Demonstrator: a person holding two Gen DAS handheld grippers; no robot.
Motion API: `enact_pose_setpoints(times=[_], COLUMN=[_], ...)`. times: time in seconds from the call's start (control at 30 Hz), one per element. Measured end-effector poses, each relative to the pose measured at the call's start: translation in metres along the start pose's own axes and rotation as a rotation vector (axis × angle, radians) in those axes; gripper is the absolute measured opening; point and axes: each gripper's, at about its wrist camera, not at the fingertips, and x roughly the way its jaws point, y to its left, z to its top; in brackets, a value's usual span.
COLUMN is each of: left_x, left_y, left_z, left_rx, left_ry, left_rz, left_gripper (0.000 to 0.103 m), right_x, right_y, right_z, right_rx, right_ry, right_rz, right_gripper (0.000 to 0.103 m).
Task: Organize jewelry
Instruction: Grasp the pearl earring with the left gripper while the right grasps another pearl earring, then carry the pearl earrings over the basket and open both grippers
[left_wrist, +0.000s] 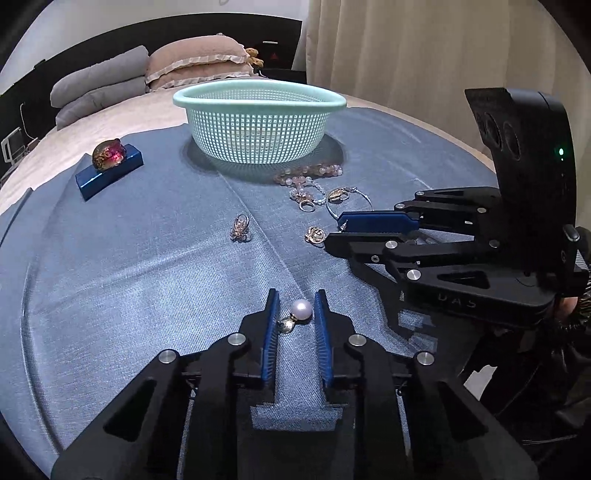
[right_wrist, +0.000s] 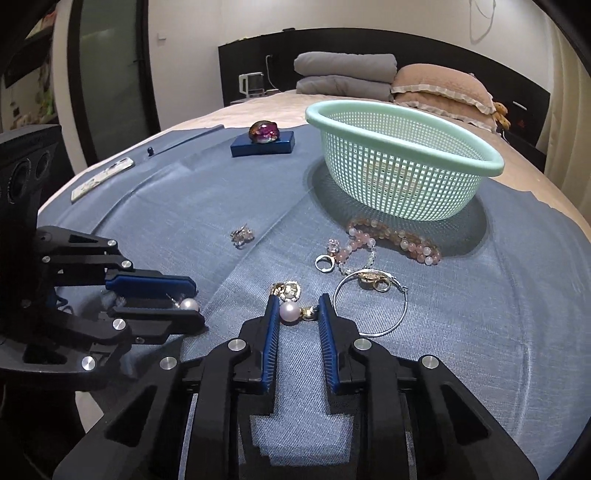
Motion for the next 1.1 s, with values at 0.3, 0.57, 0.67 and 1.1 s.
enact_pose_setpoints(times=[0.3,0.57,0.67,1.1], left_x=[0.004,-0.006,-0.01,-0.04], left_y=[-0.004,-0.005,-0.007,-0.002], left_z=[-0.001,-0.001,-0.001,0.036], left_rx=[0.029,0.034,0.039,0.115], left_ry=[0.025,0.03,0.027,-0.024], left_rz=[0.004,-0.02,-0.024,0.006], left_gripper=[0.018,0.012,0.011,0.012], right_x=[-0.001,-0.018,-0.027,-0.062], right_y=[0.0,0.0,-0.002,-0.012], right_z=[0.0,0.0,0.002,0.029], right_rx=[-0.015,-0.024,-0.021,-0.05], right_ry=[0.001,-0.029,-0.049,-0.115], right_rz=[-0.001,0.027,0.035,0.031], right_gripper=[0.02,0.02,0.02,0.02])
